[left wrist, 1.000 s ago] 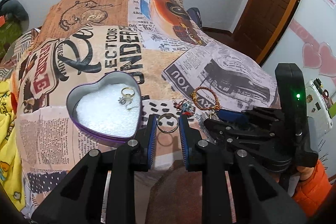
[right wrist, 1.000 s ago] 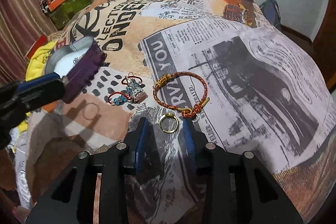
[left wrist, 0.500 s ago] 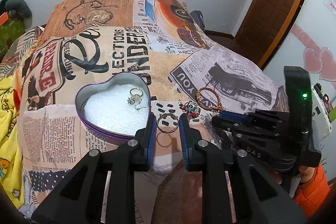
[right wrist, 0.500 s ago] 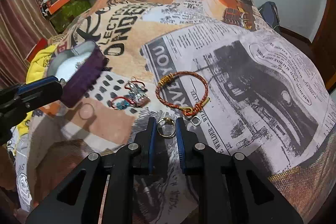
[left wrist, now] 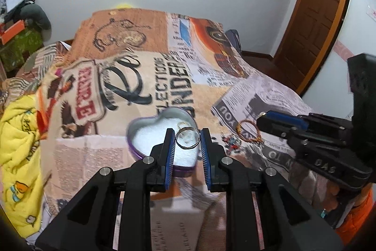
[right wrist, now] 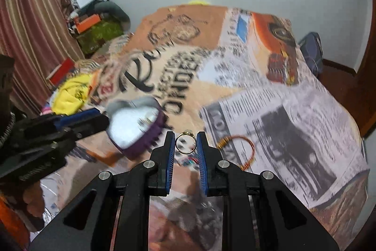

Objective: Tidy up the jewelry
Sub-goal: 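Carry both rings over the heart tin and open both grippers to release them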

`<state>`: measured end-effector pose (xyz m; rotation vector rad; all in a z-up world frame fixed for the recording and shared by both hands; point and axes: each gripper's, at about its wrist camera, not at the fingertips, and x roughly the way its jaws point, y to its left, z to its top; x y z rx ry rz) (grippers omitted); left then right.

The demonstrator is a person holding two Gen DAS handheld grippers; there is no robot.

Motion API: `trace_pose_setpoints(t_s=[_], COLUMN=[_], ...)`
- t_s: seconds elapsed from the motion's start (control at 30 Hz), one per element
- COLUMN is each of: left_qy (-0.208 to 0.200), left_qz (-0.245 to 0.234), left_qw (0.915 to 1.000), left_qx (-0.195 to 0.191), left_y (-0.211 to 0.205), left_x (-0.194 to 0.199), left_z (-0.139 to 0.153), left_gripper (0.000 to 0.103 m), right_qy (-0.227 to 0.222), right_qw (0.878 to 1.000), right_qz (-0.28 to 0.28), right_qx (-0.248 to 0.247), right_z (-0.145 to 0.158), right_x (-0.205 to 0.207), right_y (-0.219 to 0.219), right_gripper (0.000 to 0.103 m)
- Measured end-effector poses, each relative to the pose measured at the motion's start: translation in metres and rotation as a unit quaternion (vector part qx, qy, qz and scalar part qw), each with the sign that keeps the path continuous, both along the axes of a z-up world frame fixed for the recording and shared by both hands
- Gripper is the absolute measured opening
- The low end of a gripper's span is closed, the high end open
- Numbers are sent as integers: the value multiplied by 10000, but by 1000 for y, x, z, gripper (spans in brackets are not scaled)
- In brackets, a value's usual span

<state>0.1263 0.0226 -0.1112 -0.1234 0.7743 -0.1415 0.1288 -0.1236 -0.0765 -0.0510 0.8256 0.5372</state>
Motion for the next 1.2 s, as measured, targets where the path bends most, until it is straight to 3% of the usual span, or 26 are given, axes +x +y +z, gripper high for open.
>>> trace_pose_setpoints(t_s=[0.57,1.2], left_qy=[-195,308], left_qz=[421,35], left_qw=[9989,9993], left_qx=[39,-210], left_y=[48,44], left_x=[-3,25], left_z=[9,-35], left_gripper=[21,21], right_qy=[-499,63], right_qw=[9969,9979], right_qz=[476,567], right_qx=[382,299], right_z=[33,-7], right_x=[3,24], right_y=[51,71], right_gripper=[17,17])
